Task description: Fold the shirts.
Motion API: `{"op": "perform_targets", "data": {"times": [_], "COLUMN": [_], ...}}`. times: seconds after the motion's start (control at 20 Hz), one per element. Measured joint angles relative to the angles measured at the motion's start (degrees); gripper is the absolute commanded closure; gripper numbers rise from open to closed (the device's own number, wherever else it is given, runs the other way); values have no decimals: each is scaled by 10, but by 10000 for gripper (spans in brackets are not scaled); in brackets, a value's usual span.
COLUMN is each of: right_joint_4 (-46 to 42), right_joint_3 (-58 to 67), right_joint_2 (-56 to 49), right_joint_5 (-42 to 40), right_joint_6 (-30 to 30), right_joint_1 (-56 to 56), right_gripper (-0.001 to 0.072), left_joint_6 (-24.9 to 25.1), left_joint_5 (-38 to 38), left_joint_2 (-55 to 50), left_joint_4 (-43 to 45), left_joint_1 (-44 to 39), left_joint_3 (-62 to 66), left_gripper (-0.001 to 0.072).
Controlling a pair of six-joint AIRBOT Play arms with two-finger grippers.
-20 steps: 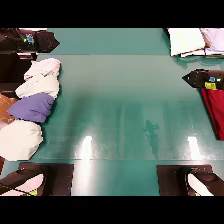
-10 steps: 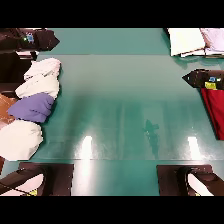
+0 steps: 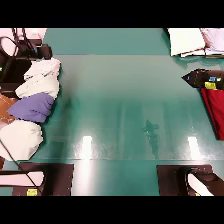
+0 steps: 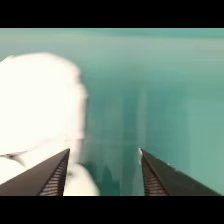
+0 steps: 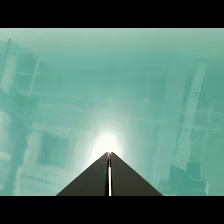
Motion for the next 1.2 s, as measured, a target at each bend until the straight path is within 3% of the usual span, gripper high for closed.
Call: {"op": "perform_targets", "data": {"times": [0.5, 0.55, 0.65, 0.95, 1.2], "right_joint_4": [10, 12, 13, 15, 14], "right_joint_3": [0, 0, 0, 3, 69], "right_joint_2": [0, 0, 0, 0, 0], "right_joint_5": [10, 12, 13, 14, -9], "right_joint_6": [1, 1, 1, 1, 1], "right_joint_1": [0, 0, 0, 0, 0], "right_gripper": [698, 698, 698, 698, 698], "left_joint_6": [-12, -12, -12, -10, 24], "left_joint_5": [49, 49, 51, 15, -14], "left_joint_2": [-199, -206, -216, -203, -74], "left_joint_4": [15, 15, 14, 15, 13], "left_joint_1": [62, 62, 64, 64, 48], "left_joint_3": [82, 85, 92, 184, 275], "left_gripper": [178, 270, 686, 688, 688]}}
